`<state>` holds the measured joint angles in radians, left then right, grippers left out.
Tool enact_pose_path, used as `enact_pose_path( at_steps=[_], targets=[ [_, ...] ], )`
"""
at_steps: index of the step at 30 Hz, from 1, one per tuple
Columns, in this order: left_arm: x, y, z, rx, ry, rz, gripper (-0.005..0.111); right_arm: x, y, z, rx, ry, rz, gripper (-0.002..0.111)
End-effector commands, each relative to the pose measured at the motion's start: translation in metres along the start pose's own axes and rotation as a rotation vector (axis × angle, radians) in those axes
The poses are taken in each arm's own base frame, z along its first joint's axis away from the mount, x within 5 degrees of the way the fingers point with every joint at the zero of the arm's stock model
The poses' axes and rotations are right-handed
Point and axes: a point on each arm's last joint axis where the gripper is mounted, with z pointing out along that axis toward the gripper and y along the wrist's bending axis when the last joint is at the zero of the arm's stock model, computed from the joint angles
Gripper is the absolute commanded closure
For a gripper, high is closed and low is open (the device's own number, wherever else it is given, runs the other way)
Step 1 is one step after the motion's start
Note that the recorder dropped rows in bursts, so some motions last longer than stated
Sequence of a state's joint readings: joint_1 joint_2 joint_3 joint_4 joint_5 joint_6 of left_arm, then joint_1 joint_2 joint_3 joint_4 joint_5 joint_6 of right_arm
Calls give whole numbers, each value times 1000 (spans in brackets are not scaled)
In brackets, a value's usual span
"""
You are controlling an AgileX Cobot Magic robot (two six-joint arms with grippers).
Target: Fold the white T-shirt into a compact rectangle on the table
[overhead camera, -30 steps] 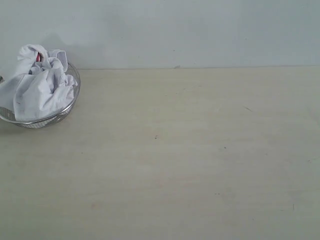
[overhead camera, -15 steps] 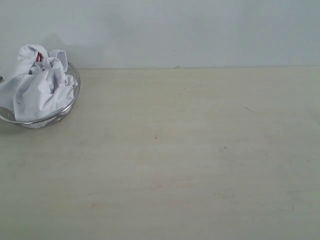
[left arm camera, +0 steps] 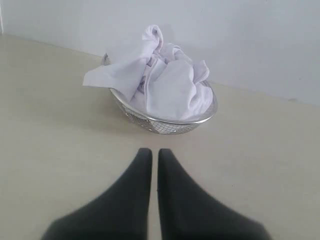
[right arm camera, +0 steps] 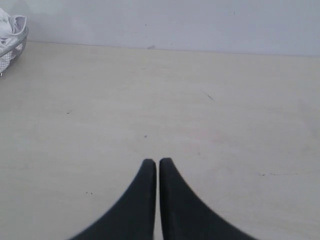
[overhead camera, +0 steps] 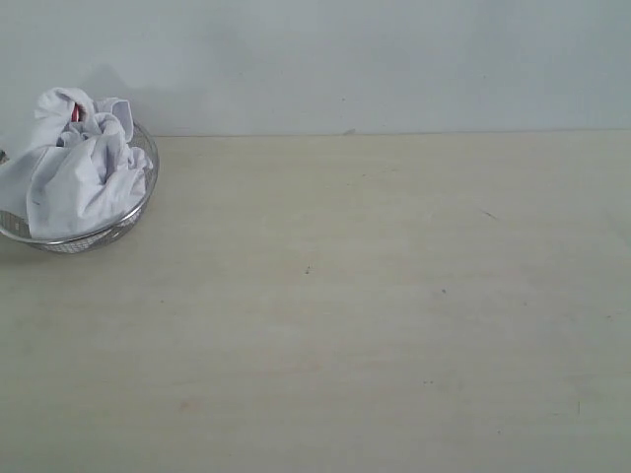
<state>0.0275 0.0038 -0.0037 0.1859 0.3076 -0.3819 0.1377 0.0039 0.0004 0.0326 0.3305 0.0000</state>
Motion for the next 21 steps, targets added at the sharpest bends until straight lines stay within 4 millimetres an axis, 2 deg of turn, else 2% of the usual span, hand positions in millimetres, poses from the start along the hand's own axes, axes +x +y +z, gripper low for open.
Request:
enact_pose_path(
  at_steps=[1, 9, 12, 13, 14, 16, 18, 21],
  targets=[
    [1, 0, 0, -3, -1, -1, 102, -1, 0, 0, -2, -13, -9, 108],
    [-2, -1, 0, 8, -32, -3, 102, -1, 0, 0, -2, -13, -9, 108],
    [-17, -8, -2, 126, -179, -327, 102, -1, 0, 0, -2, -11, -9, 108],
    [-24, -10, -4, 164, -249, -390, 102, -1, 0, 0, -2, -11, -9, 108],
    [-37, -11, -9, 224, -392, -460, 102, -1, 0, 0, -2, -11, -9, 108],
    [-48, -10, -15, 287, -510, -591, 102, -1, 0, 0, -2, -11, -9, 108],
    [-57, -11, -20, 342, -567, -664, 102, -1, 0, 0, -2, -11, -9, 108],
    [-76, -18, -29, 351, -512, -653, 102, -1, 0, 0, -2, -11, -9, 108]
  ],
)
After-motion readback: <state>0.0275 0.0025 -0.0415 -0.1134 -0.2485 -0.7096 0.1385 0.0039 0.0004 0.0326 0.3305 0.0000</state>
